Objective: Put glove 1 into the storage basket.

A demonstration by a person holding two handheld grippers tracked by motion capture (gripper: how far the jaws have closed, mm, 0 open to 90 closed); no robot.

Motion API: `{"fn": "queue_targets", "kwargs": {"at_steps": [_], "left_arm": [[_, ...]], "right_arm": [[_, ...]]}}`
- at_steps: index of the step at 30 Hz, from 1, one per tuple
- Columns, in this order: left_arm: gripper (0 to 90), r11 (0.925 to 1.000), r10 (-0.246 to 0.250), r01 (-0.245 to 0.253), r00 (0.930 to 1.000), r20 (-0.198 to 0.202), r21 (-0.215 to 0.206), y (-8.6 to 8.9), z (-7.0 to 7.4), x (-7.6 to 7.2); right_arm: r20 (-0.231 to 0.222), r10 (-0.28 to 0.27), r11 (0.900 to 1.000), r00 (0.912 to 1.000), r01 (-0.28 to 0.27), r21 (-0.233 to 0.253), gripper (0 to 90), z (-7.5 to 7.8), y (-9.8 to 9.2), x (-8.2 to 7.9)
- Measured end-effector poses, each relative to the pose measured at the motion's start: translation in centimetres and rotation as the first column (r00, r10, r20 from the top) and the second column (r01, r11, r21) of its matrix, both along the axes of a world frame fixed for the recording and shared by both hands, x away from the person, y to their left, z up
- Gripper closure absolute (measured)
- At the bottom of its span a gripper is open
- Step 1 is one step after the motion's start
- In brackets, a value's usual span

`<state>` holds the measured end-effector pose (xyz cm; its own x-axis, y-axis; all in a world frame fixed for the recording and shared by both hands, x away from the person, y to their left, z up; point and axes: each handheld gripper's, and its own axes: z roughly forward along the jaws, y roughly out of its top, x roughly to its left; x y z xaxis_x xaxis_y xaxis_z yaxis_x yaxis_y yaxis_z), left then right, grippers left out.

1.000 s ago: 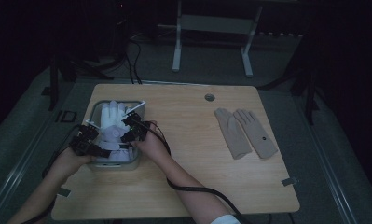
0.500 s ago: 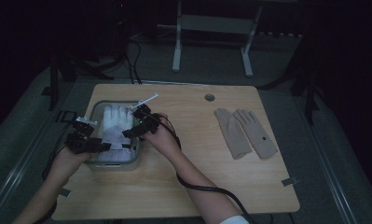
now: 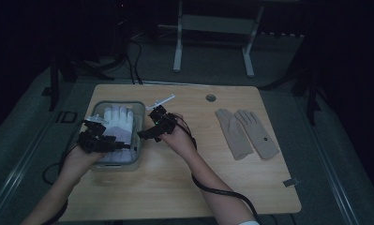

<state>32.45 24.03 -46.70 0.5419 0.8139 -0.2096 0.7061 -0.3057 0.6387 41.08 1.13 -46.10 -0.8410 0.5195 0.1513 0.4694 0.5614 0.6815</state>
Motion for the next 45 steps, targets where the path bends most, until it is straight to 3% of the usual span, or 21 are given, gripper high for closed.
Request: {"fn": "queue_targets", "kwargs": {"at_steps": [3, 11, 18, 26, 29, 31, 33, 36, 39, 41, 43, 45], "left_arm": [[53.2, 0.9985, -0.033, 0.034, 0.9992, 0.022, -0.044, -1.0, 0.3, -0.1], [53.2, 0.9932, -0.101, 0.104, 0.9928, 0.065, -0.052, -4.2, 0.8, -0.5], [53.2, 0.9854, -0.137, 0.147, 0.9842, 0.112, -0.086, -6.5, 0.4, -0.7], [52.2, 0.9765, -0.178, 0.191, 0.9764, 0.122, -0.101, -9.1, -0.8, -0.8], [45.4, 0.9749, -0.181, 0.193, 0.9767, 0.116, -0.11, -10.0, -1.4, -0.7], [36.1, 0.9696, -0.197, 0.21, 0.9743, 0.11, -0.125, -10.5, -1.8, -0.6], [28.3, 0.9655, -0.221, 0.233, 0.9694, 0.106, -0.116, -11.2, -2.3, -0.6], [15.4, 0.9653, -0.225, 0.239, 0.9664, 0.124, -0.106, -12.0, -3.0, -0.8], [14.4, 0.9614, -0.227, 0.245, 0.9633, 0.143, -0.124, -12.5, -3.7, -1.0], [14.3, 0.9639, -0.219, 0.239, 0.9625, 0.16, -0.117, -12.8, -3.9, -1.1], [13.4, 0.9635, -0.225, 0.251, 0.9494, 0.218, -0.094, -13.4, -4.5, -1.7], [12.1, 0.9604, -0.244, 0.268, 0.9396, 0.24, -0.075, -13.9, -4.9, -2.0]], "right_arm": [[0.013, -0.004, 1.0, 0.9999, 0.004, -0.002, 14.6, 0.0, -0.9, -0.1], [0.032, -0.029, 1.0, 0.9991, 0.029, -0.01, 14.6, -0.1, -3.4, 0.0], [0.037, -0.053, 0.999, 0.9979, 0.053, -0.012, 14.6, -0.2, -5.7, 0.0], [0.042, -0.082, 0.997, 0.9958, 0.082, -0.006, 14.4, -0.6, -8.8, -0.2], [0.043, -0.1, 0.995, 0.9941, 0.1, -0.003, 14.2, -0.8, -9.9, -0.3], [0.041, -0.115, 0.993, 0.9925, 0.115, 0.002, 14.2, -0.9, -10.6, -0.3], [0.04, -0.124, 0.992, 0.9914, 0.124, 0.011, 14.2, -0.9, -11.3, -0.3], [0.052, -0.136, 0.991, 0.9894, 0.135, 0.012, 14.2, -1.0, -12.3, -0.4], [0.057, -0.145, 0.989, 0.9879, 0.144, 0.012, 14.2, -1.2, -13.3, -0.6], [0.061, -0.146, 0.989, 0.9874, 0.145, 0.012, 14.2, -1.4, -13.7, -0.7], [0.071, -0.155, 0.988, 0.9853, 0.156, 0.002, 14.1, -1.9, -14.8, -1.0], [0.077, -0.161, 0.987, 0.9839, 0.162, -0.002, 14.1, -2.4, -15.6, -1.2]]}}
